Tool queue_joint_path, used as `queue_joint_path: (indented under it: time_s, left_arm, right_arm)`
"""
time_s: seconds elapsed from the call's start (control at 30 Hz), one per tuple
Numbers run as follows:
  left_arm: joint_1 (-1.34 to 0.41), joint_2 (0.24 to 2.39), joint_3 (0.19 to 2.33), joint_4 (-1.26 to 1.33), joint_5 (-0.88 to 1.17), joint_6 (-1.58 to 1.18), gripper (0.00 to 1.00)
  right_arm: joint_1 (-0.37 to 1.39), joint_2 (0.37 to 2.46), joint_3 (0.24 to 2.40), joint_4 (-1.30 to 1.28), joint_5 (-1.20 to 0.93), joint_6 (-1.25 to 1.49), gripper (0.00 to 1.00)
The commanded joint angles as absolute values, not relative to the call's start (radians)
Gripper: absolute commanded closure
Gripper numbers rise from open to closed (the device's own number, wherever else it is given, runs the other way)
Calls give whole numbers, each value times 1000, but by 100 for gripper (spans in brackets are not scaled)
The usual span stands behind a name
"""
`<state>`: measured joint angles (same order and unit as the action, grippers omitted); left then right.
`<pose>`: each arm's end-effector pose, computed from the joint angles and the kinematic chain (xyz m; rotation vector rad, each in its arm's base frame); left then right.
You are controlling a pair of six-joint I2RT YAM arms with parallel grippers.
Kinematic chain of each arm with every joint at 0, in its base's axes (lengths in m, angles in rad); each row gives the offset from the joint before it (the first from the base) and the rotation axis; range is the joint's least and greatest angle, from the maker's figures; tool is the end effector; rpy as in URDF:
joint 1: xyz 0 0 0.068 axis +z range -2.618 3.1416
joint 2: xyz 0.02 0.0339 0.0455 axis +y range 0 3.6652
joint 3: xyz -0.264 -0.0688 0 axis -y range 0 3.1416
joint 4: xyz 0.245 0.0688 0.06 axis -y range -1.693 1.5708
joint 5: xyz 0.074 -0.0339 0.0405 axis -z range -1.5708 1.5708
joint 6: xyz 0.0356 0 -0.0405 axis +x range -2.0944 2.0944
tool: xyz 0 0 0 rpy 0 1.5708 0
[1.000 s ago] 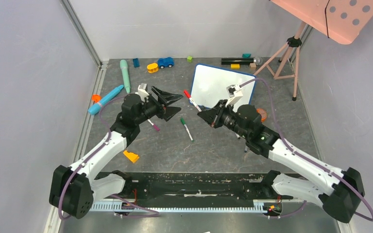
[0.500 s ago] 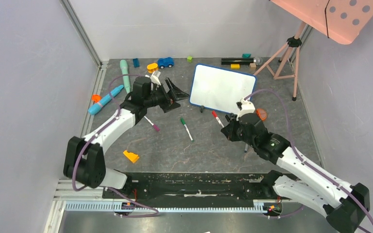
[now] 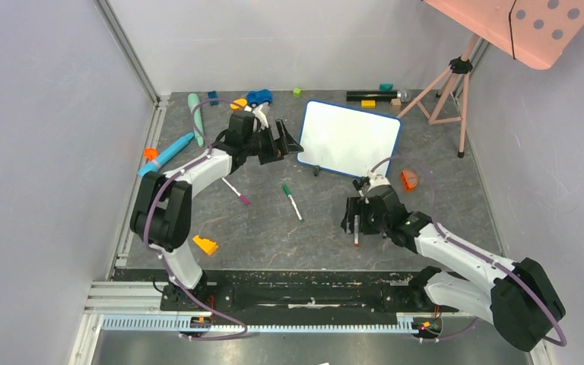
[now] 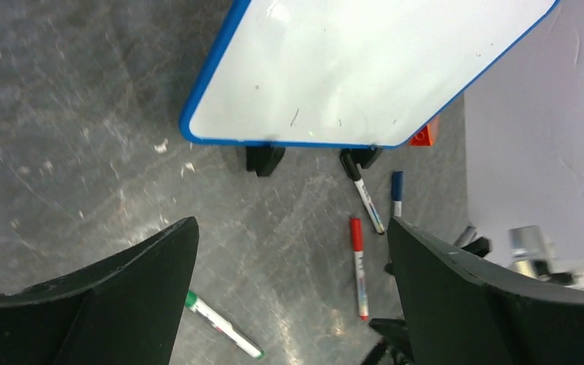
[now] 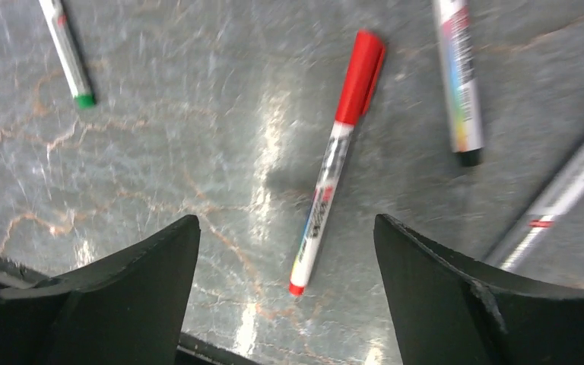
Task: Write a sentence on the whiteboard
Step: Put down the whiteboard marker at the center of the board, then move the whiteboard to the center of the board.
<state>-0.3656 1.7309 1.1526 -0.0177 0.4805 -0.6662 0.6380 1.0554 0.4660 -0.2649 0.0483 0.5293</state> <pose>0.3559 -0.1539 0.2312 -0.0488 2.3059 -1.0855 0.1608 0.1170 0.1743 -0.1123 2.4767 0.4615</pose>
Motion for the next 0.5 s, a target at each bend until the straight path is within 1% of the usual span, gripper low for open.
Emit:
queue_joint_path:
  time_s: [0.0, 0.13, 0.27, 0.33, 0.43, 0.47]
  left_arm:
    - [-356, 1783, 1250, 67, 488, -526, 0]
    - [-342, 1863, 1336, 55, 485, -500, 0]
    - [-322, 1946, 1408, 94, 522, -500, 1]
    - [-320, 1977, 1429, 124, 542, -497, 1]
    - [-319, 2026, 1479, 142, 601, -486, 3]
    - [-318, 2038, 1488, 148, 618, -483, 3]
  right_arm:
    - [516, 986, 558, -283, 106, 458, 12]
    - [326, 934, 629, -288, 56, 362, 7]
    - [179, 1006, 719, -255, -27, 290, 5]
    - [108, 1052, 745, -228, -49, 295, 3]
    - [9, 1104, 738, -104, -172, 316, 2]
    - [7, 1121, 730, -45, -214, 320, 2]
